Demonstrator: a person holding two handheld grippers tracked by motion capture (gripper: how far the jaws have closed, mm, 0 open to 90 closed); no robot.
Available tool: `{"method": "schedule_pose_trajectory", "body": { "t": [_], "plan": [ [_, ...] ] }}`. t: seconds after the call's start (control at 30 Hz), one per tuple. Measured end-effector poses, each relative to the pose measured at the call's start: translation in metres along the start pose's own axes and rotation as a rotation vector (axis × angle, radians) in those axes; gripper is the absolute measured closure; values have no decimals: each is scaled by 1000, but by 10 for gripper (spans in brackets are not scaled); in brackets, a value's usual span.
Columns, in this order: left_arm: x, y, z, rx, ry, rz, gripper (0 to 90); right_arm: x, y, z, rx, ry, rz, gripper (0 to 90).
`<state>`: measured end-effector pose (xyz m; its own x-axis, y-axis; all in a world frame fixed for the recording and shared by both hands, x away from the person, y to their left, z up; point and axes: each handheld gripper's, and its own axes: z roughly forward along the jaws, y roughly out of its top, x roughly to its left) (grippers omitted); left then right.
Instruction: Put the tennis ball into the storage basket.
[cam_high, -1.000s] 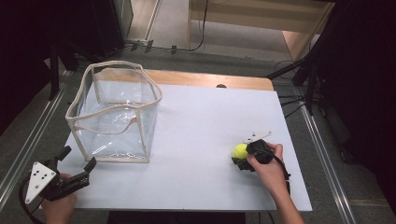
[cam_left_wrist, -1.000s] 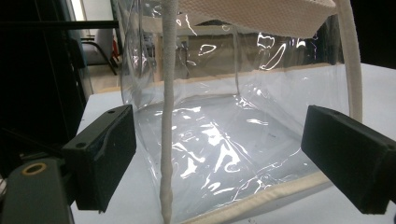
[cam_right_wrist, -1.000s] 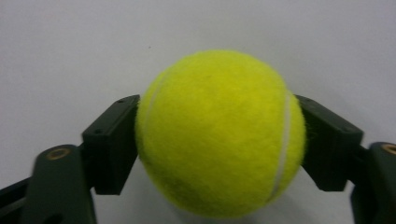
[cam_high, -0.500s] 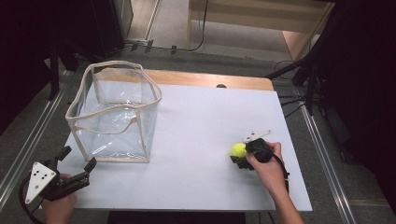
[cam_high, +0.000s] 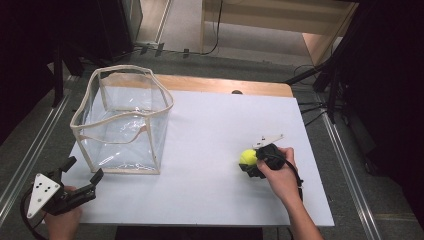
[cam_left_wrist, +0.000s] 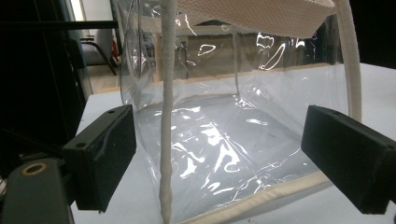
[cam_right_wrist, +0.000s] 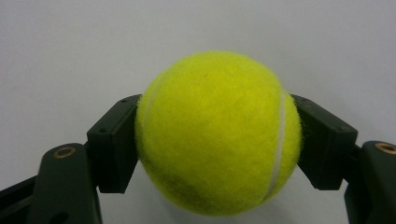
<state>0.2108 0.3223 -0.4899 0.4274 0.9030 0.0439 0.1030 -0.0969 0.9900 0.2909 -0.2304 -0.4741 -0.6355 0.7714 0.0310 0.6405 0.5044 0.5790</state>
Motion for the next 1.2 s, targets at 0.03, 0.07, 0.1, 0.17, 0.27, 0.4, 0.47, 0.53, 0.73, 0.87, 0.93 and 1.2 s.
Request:
{"method": "schedule_pose_trajectory", "body": {
  "t": [0.03,0.07,0.1,0.17,0.27,0.4,0.47,0.53,0.73,0.87,0.93,1.2],
  "plan": [
    [0,0,0,0,0,0,104,1,2,0,0,4,-2,236],
    [0,0,0,-1,1,-1,104,1,3,1,-4,4,-7,236],
    [0,0,0,-1,0,-1,104,2,5,2,-7,6,-13,237],
    [0,0,0,-1,-1,-1,104,4,9,2,-10,14,-10,236],
    [0,0,0,0,-1,1,104,7,14,3,-12,23,-23,237],
    [0,0,0,-1,-1,0,104,12,21,6,-18,31,-34,236],
    [0,0,0,-1,-2,1,104,14,25,7,-15,38,-42,236],
    [0,0,0,-1,-3,3,104,16,28,9,-19,43,-41,236],
    [0,0,0,-2,-3,0,104,22,36,13,-17,61,-55,236],
    [0,0,0,-2,-2,0,104,26,41,17,-19,69,-68,236],
    [0,0,0,-2,-4,0,104,28,44,18,-17,71,-73,237],
    [0,0,0,-2,-5,0,104,36,53,24,-19,89,-97,236]
  ]
}}
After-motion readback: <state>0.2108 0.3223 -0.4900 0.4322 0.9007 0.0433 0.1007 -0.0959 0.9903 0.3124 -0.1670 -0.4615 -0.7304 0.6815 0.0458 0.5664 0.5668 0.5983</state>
